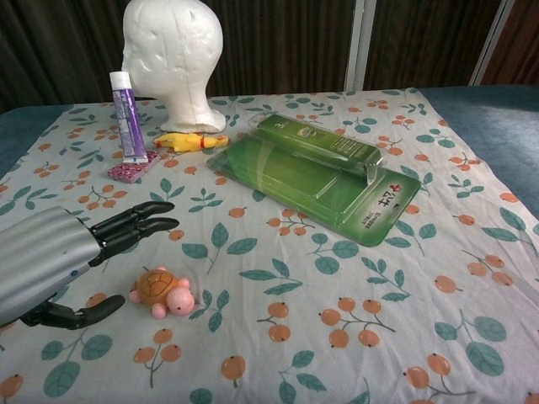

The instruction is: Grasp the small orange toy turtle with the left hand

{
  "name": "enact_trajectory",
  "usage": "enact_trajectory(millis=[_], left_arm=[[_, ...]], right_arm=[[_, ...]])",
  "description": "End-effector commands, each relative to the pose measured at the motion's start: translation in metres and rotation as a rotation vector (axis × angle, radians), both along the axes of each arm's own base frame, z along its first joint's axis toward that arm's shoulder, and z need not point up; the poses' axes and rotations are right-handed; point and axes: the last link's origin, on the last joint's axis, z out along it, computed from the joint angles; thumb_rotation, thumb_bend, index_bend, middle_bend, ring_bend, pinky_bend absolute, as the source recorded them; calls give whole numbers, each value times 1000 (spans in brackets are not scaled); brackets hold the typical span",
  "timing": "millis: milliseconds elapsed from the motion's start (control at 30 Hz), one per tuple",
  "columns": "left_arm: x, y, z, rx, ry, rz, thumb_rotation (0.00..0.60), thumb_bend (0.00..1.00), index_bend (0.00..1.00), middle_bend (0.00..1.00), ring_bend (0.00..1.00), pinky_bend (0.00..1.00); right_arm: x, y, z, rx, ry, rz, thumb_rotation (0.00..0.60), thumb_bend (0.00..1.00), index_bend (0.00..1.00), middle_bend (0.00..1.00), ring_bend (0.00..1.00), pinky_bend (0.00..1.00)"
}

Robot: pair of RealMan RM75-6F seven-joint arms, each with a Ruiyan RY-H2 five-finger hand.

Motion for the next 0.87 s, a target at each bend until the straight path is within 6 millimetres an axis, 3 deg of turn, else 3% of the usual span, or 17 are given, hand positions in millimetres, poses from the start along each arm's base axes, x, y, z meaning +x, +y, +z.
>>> enact_trajectory(millis=[33, 67, 167, 267, 367, 533, 867], left_arm=[[-9, -18, 32, 42, 30, 17, 600, 358, 0, 0, 513, 863], [-11, -24, 42, 48, 36, 35, 600, 358, 0, 0, 365, 726], [-24, -48, 79, 74, 17, 157, 600, 358, 0, 0, 135, 376], [-36, -65, 101, 115, -57, 247, 600, 357, 0, 0, 30, 234], [-50, -73, 111, 169, -140, 270, 600, 358, 0, 2, 11, 182], [-68, -64, 123, 203, -162, 325, 600, 367, 0, 12, 12, 154], [-77, -55, 133, 272, -153, 388, 600, 364, 0, 13, 15, 154]], right_arm=[[0, 1, 1, 1, -6, 2, 600, 133, 0, 0, 0, 0], [1, 1, 1, 5, -9, 4, 600, 133, 0, 0, 0, 0], [2, 4, 0, 21, -9, 13, 600, 133, 0, 0, 0, 0], [2, 5, -2, 25, -5, 13, 600, 133, 0, 0, 0, 0], [2, 4, -6, 40, 2, 12, 600, 133, 0, 0, 0, 0], [4, 3, -14, 65, 19, 12, 600, 132, 0, 0, 0, 0], [1, -1, -18, 65, 40, -9, 600, 132, 0, 0, 0, 0]])
